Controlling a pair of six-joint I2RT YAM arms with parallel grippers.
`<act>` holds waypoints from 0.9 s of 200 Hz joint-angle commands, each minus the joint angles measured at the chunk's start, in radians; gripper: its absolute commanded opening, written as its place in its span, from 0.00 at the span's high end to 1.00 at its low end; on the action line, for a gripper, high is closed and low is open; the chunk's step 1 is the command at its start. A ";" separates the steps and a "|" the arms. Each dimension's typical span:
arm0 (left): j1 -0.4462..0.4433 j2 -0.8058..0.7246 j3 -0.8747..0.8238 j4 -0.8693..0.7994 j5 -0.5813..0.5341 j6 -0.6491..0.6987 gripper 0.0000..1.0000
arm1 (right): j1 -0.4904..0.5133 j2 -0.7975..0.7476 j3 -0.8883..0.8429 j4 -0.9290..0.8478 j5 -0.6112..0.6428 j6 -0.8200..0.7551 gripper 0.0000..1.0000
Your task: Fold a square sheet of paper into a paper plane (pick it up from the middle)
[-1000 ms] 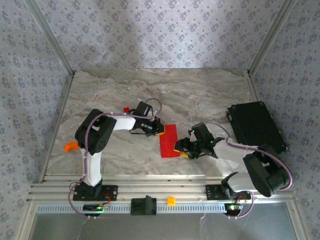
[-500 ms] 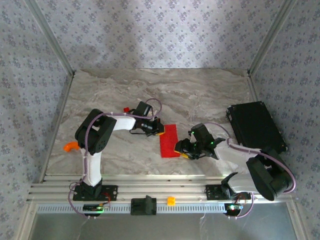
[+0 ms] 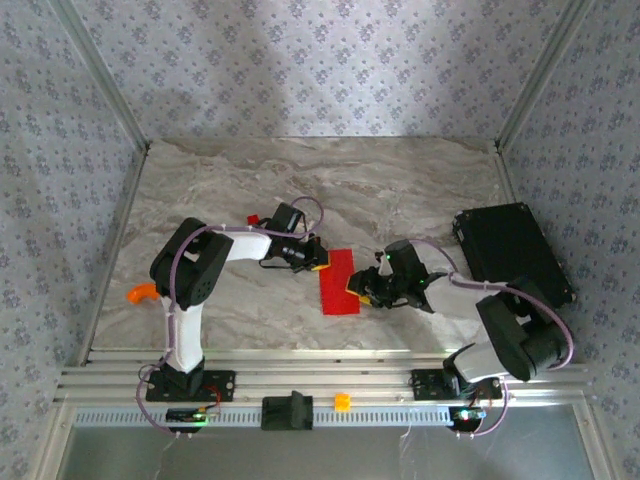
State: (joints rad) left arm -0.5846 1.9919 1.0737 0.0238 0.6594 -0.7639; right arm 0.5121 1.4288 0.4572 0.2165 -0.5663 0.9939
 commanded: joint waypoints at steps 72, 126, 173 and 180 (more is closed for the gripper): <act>-0.008 0.007 0.010 -0.065 -0.026 0.003 0.99 | -0.106 0.176 0.031 0.206 -0.202 -0.047 0.80; -0.008 -0.011 0.021 -0.064 -0.012 0.013 0.96 | -0.121 0.243 0.025 0.272 -0.224 -0.031 0.93; -0.010 -0.130 0.037 -0.059 -0.026 0.032 0.67 | -0.124 0.210 0.019 0.254 -0.166 -0.014 0.96; -0.009 -0.156 0.035 -0.060 -0.034 0.038 0.58 | -0.124 0.199 0.018 0.247 -0.152 -0.012 0.96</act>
State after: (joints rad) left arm -0.5854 1.9484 1.0855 -0.0132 0.6495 -0.7547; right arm 0.3939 1.6608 0.4740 0.4728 -0.7578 0.9726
